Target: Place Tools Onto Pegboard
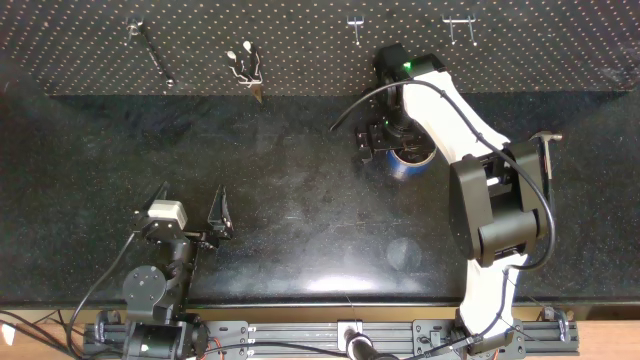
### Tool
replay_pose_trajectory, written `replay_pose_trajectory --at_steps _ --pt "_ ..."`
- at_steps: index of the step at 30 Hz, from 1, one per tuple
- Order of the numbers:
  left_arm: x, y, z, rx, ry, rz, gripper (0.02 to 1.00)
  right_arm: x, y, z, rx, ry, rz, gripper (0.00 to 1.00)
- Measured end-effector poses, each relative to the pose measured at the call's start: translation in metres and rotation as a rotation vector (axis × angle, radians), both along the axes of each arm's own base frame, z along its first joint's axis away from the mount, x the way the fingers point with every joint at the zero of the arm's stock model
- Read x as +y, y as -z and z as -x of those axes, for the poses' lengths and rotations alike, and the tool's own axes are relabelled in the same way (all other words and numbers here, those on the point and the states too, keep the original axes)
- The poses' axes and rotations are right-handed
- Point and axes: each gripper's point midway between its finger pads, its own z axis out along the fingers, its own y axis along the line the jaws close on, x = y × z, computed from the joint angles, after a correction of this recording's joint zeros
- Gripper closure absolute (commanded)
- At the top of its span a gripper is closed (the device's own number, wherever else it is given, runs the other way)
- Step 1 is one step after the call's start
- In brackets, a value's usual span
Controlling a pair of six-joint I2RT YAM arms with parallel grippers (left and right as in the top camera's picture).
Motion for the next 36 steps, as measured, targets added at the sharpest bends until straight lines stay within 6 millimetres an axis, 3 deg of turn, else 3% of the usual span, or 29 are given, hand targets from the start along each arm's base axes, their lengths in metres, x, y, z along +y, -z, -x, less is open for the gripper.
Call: replay_pose_trajectory --at_steps 3,8,14,21,32,34,36 --pt "0.0 0.0 0.0 0.0 0.0 0.0 0.023 0.0 0.003 0.001 0.007 0.002 0.002 0.001" --pt "0.0 0.0 0.0 0.0 0.0 0.0 0.025 0.0 0.003 0.001 0.009 0.014 0.005 0.233" --pt "0.0 0.0 0.0 0.0 0.0 0.0 0.025 -0.001 0.003 0.0 0.009 0.017 0.008 0.347" --pt "0.0 0.0 0.0 0.0 0.0 0.0 0.023 0.0 0.003 0.0 0.006 0.021 0.008 0.91" --pt "0.0 0.0 0.0 0.0 0.0 0.0 0.023 -0.001 0.003 -0.003 -0.005 0.028 0.008 0.923" --pt "0.0 0.0 0.0 0.0 0.0 0.0 0.023 0.004 -0.003 -0.018 -0.085 0.05 -0.014 0.925" --pt "0.0 0.0 0.0 0.0 0.0 0.0 0.023 0.007 -0.023 -0.034 -0.211 0.084 -0.047 0.925"
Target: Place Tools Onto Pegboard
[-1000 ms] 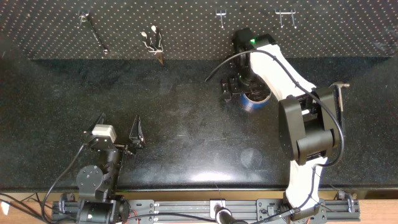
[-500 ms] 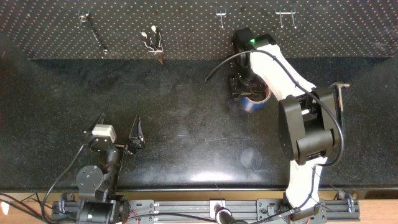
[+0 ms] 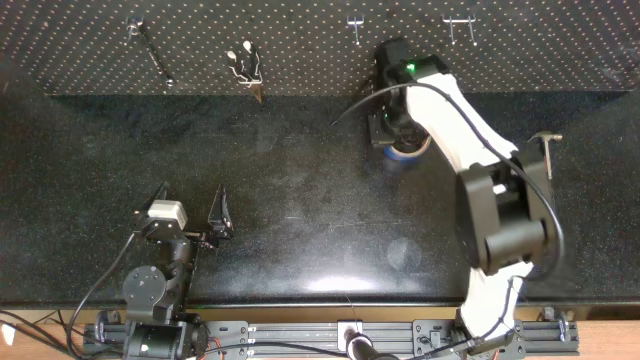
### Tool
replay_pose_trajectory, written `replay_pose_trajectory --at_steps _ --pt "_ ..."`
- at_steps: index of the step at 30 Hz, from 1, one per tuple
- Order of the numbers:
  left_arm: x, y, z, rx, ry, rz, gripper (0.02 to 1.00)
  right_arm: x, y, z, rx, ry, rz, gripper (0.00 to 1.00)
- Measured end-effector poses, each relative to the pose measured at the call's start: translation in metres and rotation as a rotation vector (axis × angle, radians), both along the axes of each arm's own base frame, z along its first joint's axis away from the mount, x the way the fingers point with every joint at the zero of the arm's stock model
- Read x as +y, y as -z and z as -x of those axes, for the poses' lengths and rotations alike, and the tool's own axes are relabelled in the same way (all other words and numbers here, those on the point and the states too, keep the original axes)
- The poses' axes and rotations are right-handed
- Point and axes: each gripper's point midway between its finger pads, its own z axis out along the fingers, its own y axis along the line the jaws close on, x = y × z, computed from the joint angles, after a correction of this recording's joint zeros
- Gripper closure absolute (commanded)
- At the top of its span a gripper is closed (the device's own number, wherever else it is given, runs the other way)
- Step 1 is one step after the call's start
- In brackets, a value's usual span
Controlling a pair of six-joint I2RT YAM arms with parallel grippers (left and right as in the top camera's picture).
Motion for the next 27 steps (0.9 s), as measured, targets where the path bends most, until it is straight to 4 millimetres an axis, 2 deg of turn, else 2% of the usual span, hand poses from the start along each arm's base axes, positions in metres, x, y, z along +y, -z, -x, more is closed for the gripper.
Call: replay_pose_trajectory --at_steps 3,6,10,14,16,21,27 --pt "0.0 0.0 0.0 0.0 0.0 0.0 0.023 -0.003 -0.035 -0.011 -0.204 0.07 -0.037 0.925" --pt "0.0 0.0 0.0 0.0 0.0 0.0 0.023 -0.007 -0.063 -0.01 -0.379 0.138 -0.095 0.925" --pt "0.0 0.0 0.0 0.0 0.0 0.0 0.023 -0.009 -0.079 -0.003 -0.582 0.178 -0.16 0.925" --pt "0.0 0.0 0.0 0.0 0.0 0.0 0.025 0.001 -0.098 0.003 -0.815 0.141 -0.213 0.923" --pt "0.0 0.0 0.0 0.0 0.0 0.0 0.023 0.011 -0.111 0.011 -0.883 0.085 -0.225 0.925" --pt "0.0 0.0 0.0 0.0 0.0 0.0 0.023 0.035 -0.144 0.018 -1.003 -0.009 -0.251 0.925" --pt "0.0 0.0 0.0 0.0 0.0 0.0 0.023 0.049 -0.154 0.026 -1.058 -0.024 -0.165 0.925"
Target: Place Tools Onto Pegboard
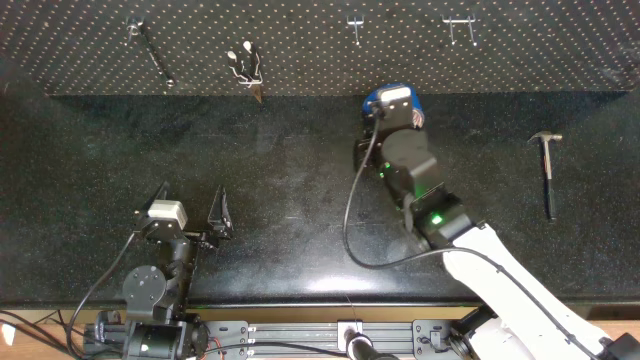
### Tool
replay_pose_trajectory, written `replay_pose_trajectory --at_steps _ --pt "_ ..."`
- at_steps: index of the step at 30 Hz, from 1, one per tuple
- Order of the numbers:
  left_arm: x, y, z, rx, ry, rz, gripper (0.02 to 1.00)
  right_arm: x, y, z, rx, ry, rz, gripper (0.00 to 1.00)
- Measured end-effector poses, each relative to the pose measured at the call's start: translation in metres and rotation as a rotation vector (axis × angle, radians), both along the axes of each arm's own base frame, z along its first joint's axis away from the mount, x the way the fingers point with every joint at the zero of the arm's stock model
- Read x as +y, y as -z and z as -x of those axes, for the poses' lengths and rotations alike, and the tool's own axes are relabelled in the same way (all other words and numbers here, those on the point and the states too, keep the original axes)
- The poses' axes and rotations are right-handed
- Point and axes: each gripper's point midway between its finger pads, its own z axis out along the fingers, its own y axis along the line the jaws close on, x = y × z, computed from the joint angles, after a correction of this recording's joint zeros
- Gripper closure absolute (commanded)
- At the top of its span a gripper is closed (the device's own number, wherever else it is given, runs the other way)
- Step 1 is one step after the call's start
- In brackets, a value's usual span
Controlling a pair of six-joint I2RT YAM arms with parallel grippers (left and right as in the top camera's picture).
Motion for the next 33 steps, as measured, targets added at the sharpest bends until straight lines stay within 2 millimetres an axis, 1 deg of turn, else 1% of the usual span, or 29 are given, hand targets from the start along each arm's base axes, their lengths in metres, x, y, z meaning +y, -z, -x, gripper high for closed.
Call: replay_pose_trajectory --at_steps 3,7,11,15,19,22,29,32,33 --pt "0.0 0.0 0.0 0.0 0.0 0.0 0.023 0.003 -0.014 0.001 -0.048 0.05 0.03 0.923" --pt "0.0 0.0 0.0 0.0 0.0 0.0 0.025 -0.005 -0.027 -0.005 -0.087 0.12 0.045 0.925" --pt "0.0 0.0 0.0 0.0 0.0 0.0 0.023 -0.004 -0.053 -0.015 -0.132 0.155 0.026 0.925" --pt "0.0 0.0 0.0 0.0 0.0 0.0 0.023 -0.003 -0.074 -0.024 -0.167 0.182 0.007 0.925" --pt "0.0 0.0 0.0 0.0 0.0 0.0 0.023 0.011 -0.085 -0.035 -0.179 0.178 -0.001 0.925" --pt "0.0 0.0 0.0 0.0 0.0 0.0 0.025 0.015 -0.088 -0.041 -0.182 0.18 -0.003 0.925" --pt "0.0 0.0 0.0 0.0 0.0 0.0 0.023 0.023 -0.107 -0.046 -0.208 0.162 -0.035 0.925" --pt "0.0 0.0 0.0 0.0 0.0 0.0 0.023 0.03 -0.112 -0.048 -0.204 0.137 -0.056 0.925" --pt "0.0 0.0 0.0 0.0 0.0 0.0 0.023 0.033 -0.11 -0.048 -0.191 0.123 -0.06 0.925"
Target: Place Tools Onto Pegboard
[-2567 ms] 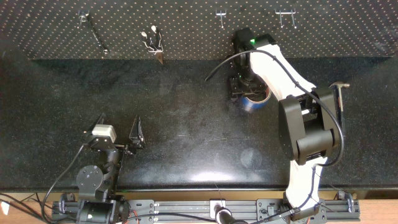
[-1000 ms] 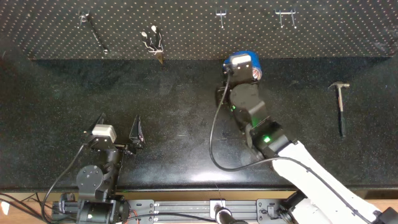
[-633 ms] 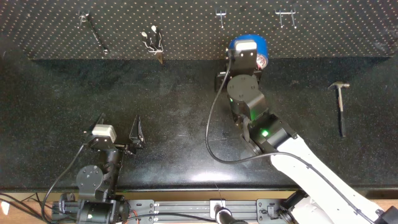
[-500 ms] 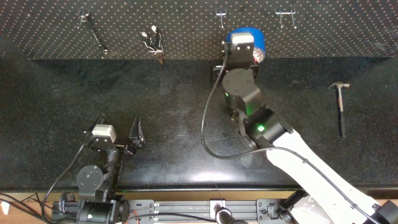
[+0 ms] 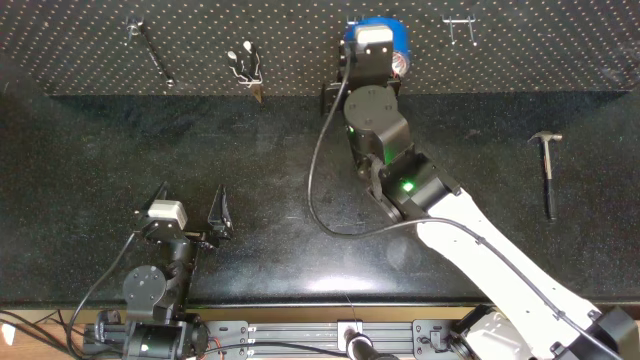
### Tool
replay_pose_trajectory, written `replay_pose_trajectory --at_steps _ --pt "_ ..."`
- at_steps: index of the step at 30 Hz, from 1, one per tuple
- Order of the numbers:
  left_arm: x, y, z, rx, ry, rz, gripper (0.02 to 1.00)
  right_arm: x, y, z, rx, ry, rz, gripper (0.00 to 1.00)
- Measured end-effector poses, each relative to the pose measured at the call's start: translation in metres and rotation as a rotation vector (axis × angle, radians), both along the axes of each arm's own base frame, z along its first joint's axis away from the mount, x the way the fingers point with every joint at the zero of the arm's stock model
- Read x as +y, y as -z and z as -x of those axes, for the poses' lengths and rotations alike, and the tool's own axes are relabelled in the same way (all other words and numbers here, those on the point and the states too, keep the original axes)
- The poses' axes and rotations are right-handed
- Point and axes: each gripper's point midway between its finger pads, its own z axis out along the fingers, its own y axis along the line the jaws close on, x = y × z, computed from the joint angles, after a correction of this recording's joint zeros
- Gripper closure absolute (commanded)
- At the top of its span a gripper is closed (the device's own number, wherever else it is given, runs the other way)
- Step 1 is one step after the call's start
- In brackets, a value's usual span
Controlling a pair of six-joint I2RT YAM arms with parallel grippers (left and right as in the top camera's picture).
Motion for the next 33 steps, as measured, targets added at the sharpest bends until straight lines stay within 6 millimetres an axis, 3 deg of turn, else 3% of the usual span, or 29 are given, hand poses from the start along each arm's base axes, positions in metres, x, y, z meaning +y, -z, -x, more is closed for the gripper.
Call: replay_pose_trajectory --at_steps 5,15,20,27,33 --pt "0.0 0.0 0.0 0.0 0.0 0.0 0.023 0.005 0.023 0.006 0.101 -0.037 -0.001 0.921" --pt "0.0 0.0 0.0 0.0 0.0 0.0 0.02 0.019 0.026 0.008 0.143 -0.092 -0.082 0.925" --pt "0.0 0.0 0.0 0.0 0.0 0.0 0.025 0.029 0.03 -0.006 0.198 -0.101 -0.068 0.925" --pt "0.0 0.0 0.0 0.0 0.0 0.0 0.023 0.008 0.038 -0.026 0.228 -0.002 -0.106 0.925" --pt "0.0 0.0 0.0 0.0 0.0 0.0 0.023 0.008 0.043 -0.046 0.24 0.028 -0.118 0.925"
